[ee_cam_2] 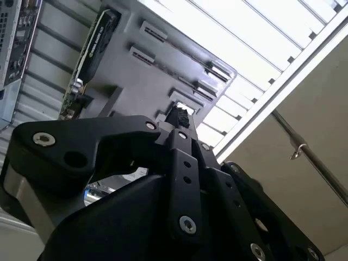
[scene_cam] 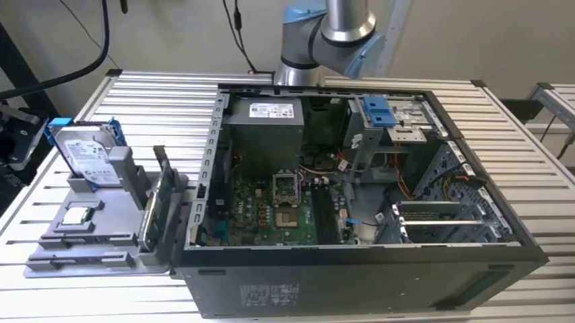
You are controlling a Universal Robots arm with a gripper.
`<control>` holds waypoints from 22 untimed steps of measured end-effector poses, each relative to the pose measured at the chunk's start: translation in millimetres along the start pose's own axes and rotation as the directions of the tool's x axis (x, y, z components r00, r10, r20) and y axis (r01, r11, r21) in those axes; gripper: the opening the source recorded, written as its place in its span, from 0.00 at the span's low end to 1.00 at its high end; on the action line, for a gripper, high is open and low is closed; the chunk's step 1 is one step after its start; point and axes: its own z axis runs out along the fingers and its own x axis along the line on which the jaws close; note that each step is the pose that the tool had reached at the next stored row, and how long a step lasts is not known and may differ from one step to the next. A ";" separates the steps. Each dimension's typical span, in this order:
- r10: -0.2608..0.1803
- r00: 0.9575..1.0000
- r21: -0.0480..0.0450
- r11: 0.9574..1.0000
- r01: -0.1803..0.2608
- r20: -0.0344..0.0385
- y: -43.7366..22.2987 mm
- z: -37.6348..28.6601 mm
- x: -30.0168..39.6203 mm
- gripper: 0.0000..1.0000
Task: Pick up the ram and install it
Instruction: 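Reach for the ram, then pick up the ram and move it above insertion slot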
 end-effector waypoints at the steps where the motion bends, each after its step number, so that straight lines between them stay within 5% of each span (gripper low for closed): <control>1: -0.001 1.000 0.000 1.000 0.001 0.000 -1.0 0.3 -0.4 0.11; 18: -0.002 1.000 0.000 1.000 0.002 0.001 -1.4 0.7 -0.4 0.11; 22: -0.037 0.999 0.000 0.999 0.037 -0.001 -1.2 0.6 -0.4 0.11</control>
